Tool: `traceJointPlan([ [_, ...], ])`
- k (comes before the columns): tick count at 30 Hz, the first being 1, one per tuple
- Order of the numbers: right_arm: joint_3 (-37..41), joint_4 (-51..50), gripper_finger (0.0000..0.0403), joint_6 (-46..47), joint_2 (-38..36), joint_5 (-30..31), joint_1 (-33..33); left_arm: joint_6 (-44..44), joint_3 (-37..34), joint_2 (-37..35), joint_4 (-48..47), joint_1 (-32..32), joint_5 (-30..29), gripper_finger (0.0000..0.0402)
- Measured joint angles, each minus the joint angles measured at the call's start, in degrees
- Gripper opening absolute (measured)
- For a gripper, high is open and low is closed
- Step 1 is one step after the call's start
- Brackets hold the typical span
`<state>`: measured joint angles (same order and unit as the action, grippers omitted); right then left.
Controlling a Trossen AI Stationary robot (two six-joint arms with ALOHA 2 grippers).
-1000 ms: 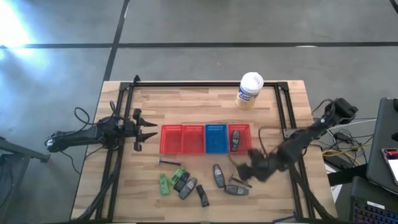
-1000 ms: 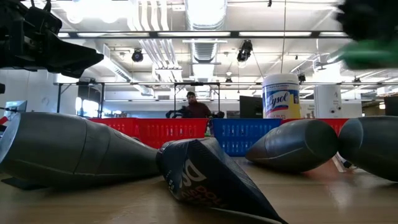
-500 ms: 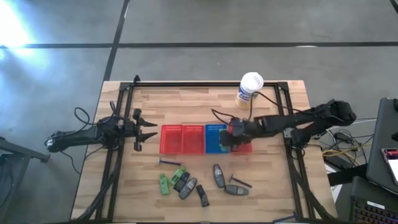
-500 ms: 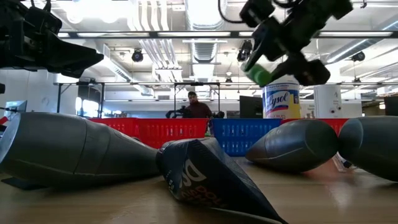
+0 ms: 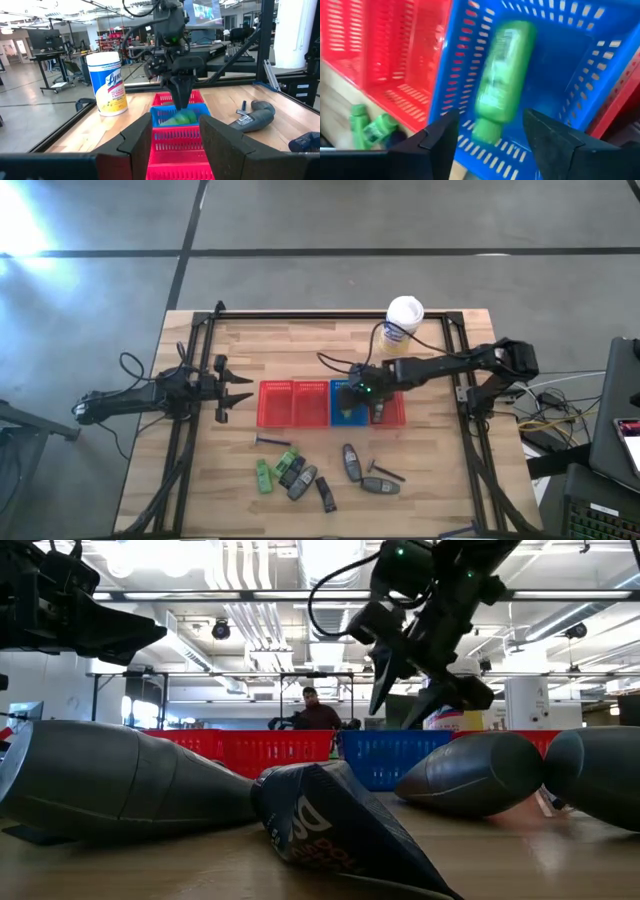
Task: Pick & Place Travel size toiletries
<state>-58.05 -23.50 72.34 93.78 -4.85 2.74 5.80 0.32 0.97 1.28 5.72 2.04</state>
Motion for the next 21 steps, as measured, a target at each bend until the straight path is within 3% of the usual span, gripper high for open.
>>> traceJointPlan([
  [10, -3.4, -0.1, 0.0283, -5.7, -3.7, 0.5, -0.2, 0.0, 0.0, 0.0, 0.0, 0.0, 0.0, 0.0170],
  [21, -6.5, -3.6, 0.0324, -9.8, -8.2, 5.1, -1.3, 0.5, 0.0, 0.1, 3.0, 0.1, -1.0, 0.0170],
])
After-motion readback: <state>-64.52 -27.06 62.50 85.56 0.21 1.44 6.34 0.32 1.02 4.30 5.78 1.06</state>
